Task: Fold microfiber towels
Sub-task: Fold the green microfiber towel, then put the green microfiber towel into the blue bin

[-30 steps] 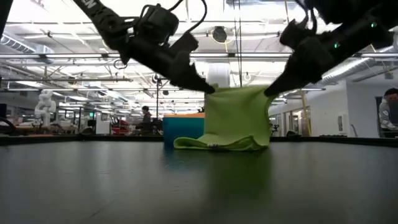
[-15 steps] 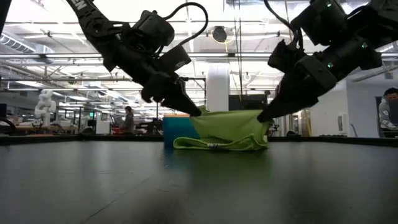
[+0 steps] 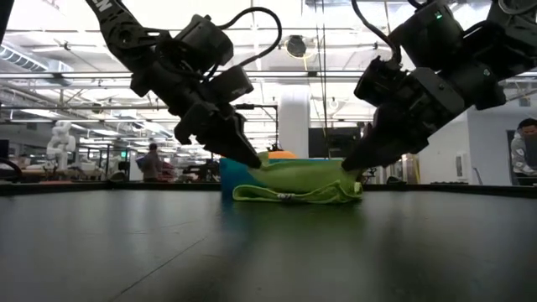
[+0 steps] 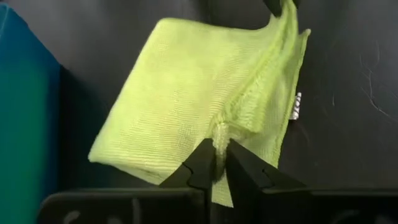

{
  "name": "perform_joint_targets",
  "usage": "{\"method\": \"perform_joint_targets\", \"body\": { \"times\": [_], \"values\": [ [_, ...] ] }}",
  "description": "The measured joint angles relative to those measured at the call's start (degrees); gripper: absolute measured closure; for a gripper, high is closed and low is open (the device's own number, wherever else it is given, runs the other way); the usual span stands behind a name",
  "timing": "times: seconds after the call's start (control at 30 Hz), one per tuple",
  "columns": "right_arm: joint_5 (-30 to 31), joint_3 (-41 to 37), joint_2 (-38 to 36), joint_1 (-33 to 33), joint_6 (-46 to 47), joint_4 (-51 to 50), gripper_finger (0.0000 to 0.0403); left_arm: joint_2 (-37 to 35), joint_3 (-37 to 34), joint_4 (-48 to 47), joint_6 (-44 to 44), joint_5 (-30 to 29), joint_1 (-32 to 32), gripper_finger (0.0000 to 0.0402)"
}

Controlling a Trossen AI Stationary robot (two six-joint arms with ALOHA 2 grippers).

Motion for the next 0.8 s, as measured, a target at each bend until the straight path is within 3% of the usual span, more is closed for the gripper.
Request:
{"method": "perform_joint_targets", "body": {
  "times": [0.37, 0.63, 0.8],
  "values": [
    [-1.34, 0.02, -0.92, -0.21, 1.97, 0.45, 0.0262, -0.69, 0.49, -8.65, -2.02, 2.12, -0.27, 0.0295],
    [6.97, 0.09, -10.56, -7.15, 2.96, -8.71, 0.0258, -9.75, 2.46, -14.46, -3.05, -1.54, -1.84, 0.0267],
    [3.61, -0.93, -11.20, -12.75, 11.34, -17.31, 0.0256, -12.76, 2.47, -11.99, -13.63, -1.33, -3.26, 0.0266]
  ]
}}
